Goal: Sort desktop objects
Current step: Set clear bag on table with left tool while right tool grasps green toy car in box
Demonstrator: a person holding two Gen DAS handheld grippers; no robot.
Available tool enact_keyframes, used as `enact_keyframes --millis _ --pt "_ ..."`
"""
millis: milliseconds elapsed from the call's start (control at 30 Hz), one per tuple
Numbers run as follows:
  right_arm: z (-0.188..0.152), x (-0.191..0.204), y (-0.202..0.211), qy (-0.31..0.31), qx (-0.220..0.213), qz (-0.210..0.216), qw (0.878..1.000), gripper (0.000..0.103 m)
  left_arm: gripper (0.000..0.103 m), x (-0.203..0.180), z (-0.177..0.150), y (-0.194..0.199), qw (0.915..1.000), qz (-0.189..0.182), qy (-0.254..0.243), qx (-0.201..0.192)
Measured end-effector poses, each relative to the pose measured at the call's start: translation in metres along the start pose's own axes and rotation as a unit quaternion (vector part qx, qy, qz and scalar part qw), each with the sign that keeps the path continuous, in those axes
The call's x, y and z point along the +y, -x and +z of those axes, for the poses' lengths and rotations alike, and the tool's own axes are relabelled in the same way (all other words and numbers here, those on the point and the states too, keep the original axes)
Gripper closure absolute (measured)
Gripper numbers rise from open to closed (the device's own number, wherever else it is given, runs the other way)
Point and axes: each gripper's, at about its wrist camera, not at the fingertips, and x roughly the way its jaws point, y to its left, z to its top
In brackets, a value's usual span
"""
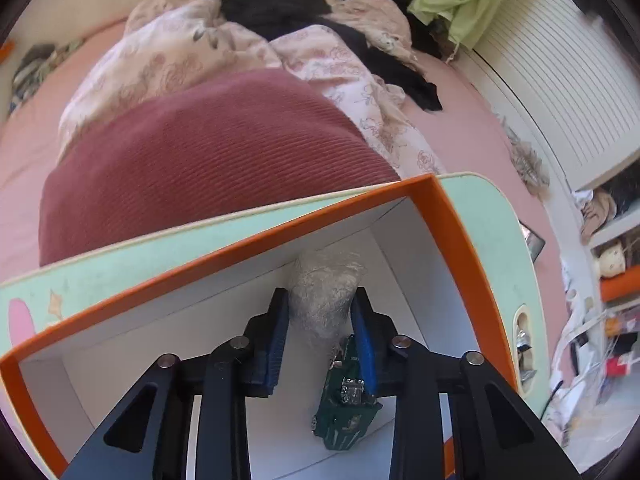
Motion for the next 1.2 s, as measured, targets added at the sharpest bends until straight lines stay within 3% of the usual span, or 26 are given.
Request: enact_keyframes --millis 167,233,367,467,633,733,800,833,1000,1200 --pt "0.024 -0.006 0.000 -0.001 -0.006 0.005 1.000 0.059 0.076 0.028 -0.015 0.033 0.9956 -0.059 0.037 -0.063" --pt "0.040 -0.008 0.002 -0.013 -0.009 -0.004 1.000 0.059 0.076 0.038 -0.025 0.056 0.9921 -0.067 0.049 -0.095" --pt "0.081 -0.013 -0.006 -0.030 0.017 -0.064 0.997 0.059 0.076 0.051 -0.059 0.108 0.9851 -0.064 0.051 -0.151" --pt "0.118 -0.015 -0.019 -0.026 0.055 -0.098 0.993 0.059 0.076 0.058 -0.094 0.136 0.9823 -0.077 0.042 -0.165" --pt "0.155 -0.026 -0.072 -0.040 0.177 -0.131 0.975 0.059 0.076 0.059 -0.144 0.139 0.9868 -0.087 0.011 -0.136" --pt "0.158 -0.033 -0.095 -0.047 0.231 -0.152 0.960 0.059 0.076 0.053 -0.161 0.116 0.9934 -0.056 -0.007 -0.100" --pt "0.159 -0.038 -0.108 -0.043 0.257 -0.198 0.945 0.059 0.076 0.053 -0.163 0.098 0.9960 -0.043 -0.003 -0.078" --pt "0.159 -0.040 -0.114 -0.041 0.267 -0.216 0.938 0.059 0.076 0.053 -0.163 0.091 0.9965 -0.040 -0.001 -0.074" --pt "0.159 -0.034 -0.127 -0.038 0.283 -0.233 0.929 0.057 0.073 0.064 -0.164 0.078 0.9963 -0.035 0.012 -0.078" --pt "0.143 -0.015 -0.146 0.061 0.289 -0.295 0.909 0.056 0.045 0.070 -0.168 0.068 0.9967 -0.022 0.017 -0.077"
